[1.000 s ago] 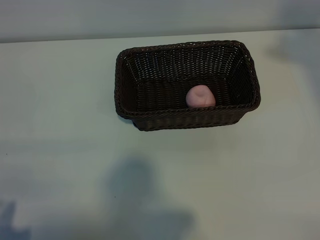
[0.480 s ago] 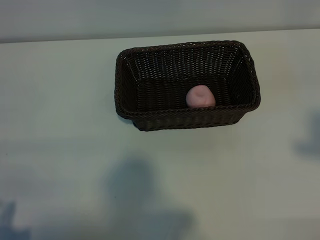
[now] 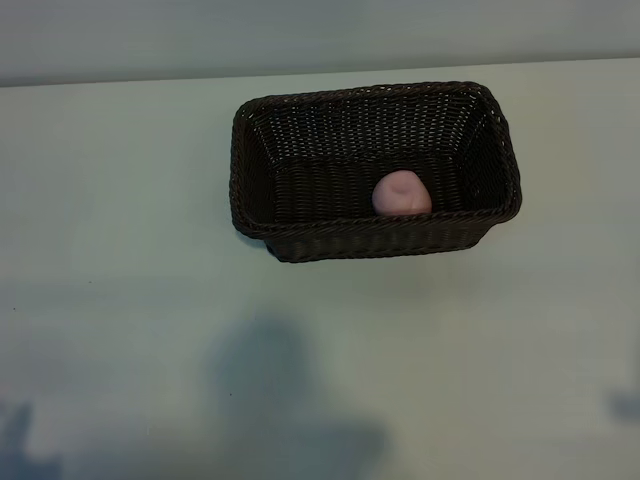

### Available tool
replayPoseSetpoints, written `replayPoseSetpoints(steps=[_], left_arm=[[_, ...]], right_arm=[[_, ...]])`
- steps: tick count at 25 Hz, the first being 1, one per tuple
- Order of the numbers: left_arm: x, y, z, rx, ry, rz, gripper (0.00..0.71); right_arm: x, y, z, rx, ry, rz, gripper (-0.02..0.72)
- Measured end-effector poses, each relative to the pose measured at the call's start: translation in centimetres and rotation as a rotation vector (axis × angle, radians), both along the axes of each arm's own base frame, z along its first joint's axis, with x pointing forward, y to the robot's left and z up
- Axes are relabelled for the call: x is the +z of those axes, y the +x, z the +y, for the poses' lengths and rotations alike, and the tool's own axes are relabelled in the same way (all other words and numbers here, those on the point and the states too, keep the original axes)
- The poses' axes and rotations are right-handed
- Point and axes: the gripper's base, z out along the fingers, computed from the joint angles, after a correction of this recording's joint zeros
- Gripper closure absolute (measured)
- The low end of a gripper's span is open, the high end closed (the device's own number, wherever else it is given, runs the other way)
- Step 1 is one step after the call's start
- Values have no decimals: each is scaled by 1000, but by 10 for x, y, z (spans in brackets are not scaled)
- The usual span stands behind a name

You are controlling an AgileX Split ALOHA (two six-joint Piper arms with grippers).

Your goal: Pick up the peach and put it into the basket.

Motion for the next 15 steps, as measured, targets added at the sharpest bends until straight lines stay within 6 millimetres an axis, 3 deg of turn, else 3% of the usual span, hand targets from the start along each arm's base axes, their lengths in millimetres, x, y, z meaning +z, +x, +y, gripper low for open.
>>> replayPoseSetpoints(steps=[7,15], left_arm=[[0,0,0,0,0,0,179],[0,0,0,0,0,0,179]], right_arm=[[-45,0,0,1,0,23,108],[-74,18,-2,1,7,124,108]])
